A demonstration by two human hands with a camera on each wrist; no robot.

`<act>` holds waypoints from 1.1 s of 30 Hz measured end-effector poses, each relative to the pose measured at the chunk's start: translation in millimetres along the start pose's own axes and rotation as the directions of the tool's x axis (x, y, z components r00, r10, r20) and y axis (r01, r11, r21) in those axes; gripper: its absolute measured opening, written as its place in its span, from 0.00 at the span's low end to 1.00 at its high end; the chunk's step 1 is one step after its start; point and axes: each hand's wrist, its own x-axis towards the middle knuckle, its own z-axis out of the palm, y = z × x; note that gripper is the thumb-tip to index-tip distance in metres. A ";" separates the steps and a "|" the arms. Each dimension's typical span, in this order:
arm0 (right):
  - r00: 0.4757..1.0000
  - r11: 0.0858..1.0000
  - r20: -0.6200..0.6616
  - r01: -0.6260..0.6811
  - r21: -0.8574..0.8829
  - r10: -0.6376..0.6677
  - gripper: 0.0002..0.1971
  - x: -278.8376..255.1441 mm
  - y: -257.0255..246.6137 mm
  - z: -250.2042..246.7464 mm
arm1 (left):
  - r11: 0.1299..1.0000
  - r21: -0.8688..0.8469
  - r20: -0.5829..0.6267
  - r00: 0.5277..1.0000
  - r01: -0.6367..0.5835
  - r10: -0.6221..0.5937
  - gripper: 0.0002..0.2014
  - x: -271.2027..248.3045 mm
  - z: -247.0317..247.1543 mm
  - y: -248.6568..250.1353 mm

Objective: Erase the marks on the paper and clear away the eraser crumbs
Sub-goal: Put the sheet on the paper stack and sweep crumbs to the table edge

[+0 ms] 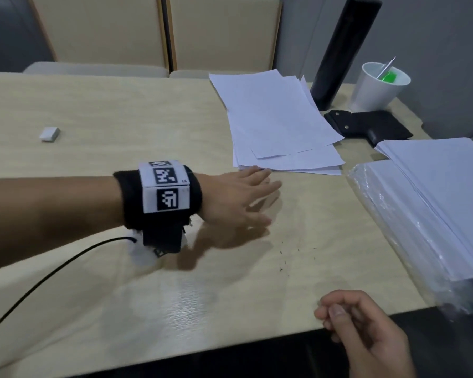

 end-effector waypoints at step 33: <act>0.994 0.997 0.072 0.075 0.031 -0.077 0.20 -7.8 3.3 -6.9 | 0.901 -0.047 -0.088 0.897 0.431 -0.433 0.43 -26.1 40.5 28.5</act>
